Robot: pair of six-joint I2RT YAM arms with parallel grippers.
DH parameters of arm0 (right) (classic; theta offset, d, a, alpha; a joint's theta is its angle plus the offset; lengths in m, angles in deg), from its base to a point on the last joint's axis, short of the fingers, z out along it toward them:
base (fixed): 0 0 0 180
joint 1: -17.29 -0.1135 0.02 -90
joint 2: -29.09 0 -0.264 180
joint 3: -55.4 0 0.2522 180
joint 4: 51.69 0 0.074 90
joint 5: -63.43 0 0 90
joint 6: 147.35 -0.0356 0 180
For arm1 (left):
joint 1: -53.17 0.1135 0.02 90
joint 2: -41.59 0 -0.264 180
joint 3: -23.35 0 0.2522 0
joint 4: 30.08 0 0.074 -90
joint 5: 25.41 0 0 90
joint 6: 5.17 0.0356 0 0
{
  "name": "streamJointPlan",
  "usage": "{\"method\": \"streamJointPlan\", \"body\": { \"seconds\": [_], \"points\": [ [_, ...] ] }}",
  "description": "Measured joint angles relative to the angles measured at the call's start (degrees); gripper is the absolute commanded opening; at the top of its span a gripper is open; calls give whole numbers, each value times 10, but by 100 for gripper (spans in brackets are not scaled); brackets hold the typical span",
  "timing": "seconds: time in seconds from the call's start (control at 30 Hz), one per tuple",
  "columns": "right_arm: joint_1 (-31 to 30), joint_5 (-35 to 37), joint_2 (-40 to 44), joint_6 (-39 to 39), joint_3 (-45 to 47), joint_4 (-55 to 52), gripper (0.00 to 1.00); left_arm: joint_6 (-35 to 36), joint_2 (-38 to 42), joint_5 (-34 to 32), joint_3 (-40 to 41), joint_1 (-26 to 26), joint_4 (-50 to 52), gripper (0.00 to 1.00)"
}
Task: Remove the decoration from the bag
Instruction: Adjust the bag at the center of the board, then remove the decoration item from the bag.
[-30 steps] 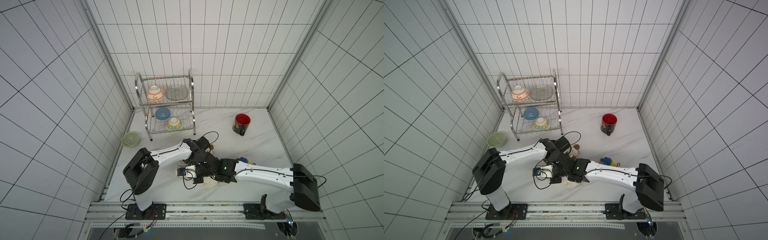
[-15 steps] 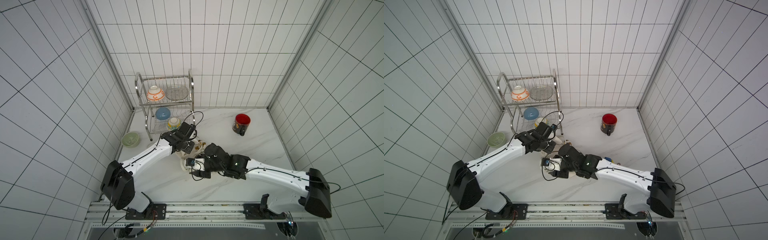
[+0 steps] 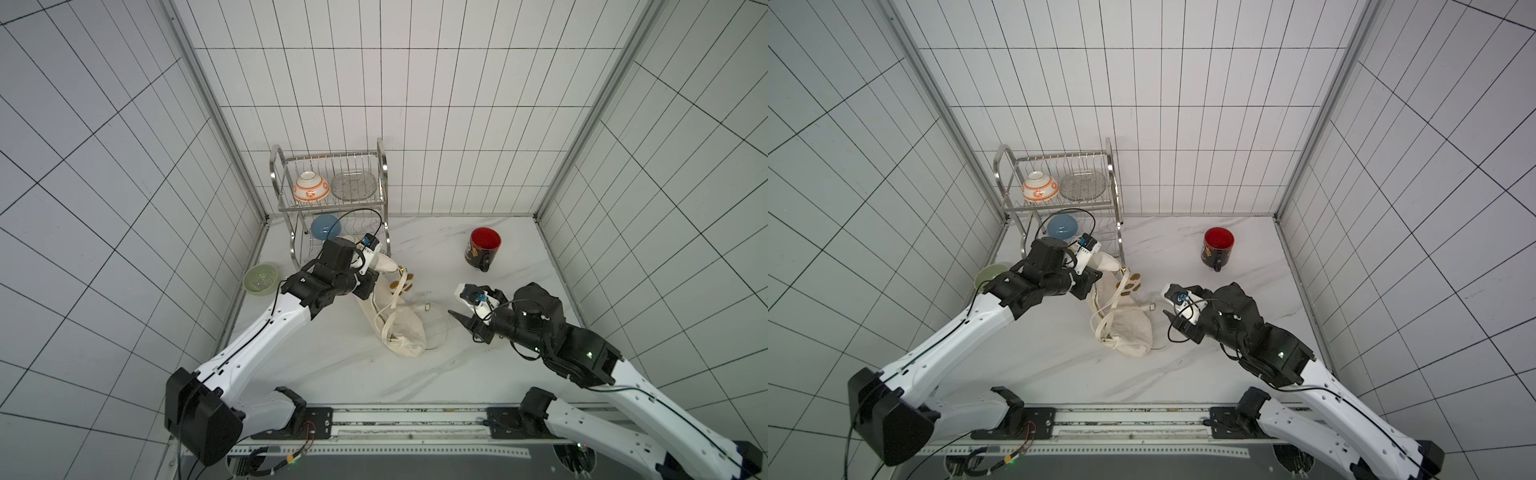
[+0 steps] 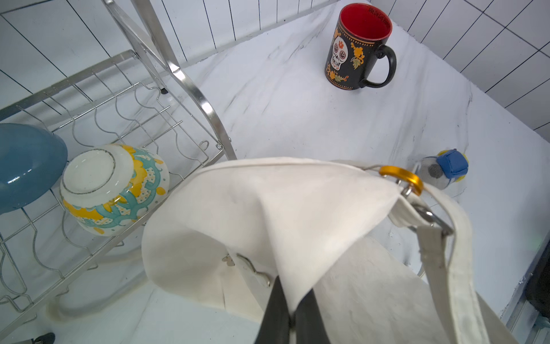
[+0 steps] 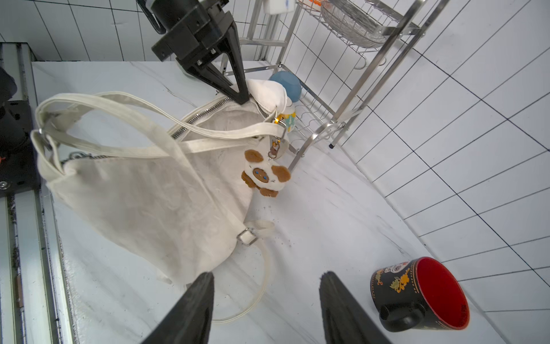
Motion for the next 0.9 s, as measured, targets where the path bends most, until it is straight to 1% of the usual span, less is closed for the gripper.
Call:
{"method": "streamJointPlan", "body": {
  "seconds": [0.13,0.2,0.27,0.33,0.43,0.5,0.6,0.67,0.77,0.9],
  "points": [
    [26,14,-7,-8,-5,-12,62,11,14,58,9,18,-16,0],
    [42,3,-37,-14,-16,-9,62,15,19,97,10,23,-22,0],
    [58,-24,-76,-19,-32,7,61,17,19,141,10,27,-28,0],
    [81,-78,-122,-20,-47,27,60,16,19,181,10,31,-29,0],
    [122,-182,-185,-23,-81,42,58,12,12,228,10,37,-33,0],
    [136,-243,-218,-23,-102,52,57,2,2,260,10,44,-39,0],
    [137,-318,-246,-23,-111,66,55,-14,-15,299,10,52,-50,0],
    [132,-345,-255,-19,-109,68,55,-24,-26,322,10,56,-58,0],
    [120,-359,-257,-9,-98,74,52,-38,-40,352,10,56,-69,0],
    [110,-356,-256,0,-71,108,49,-59,-49,385,10,56,-82,0]
  ]
}}
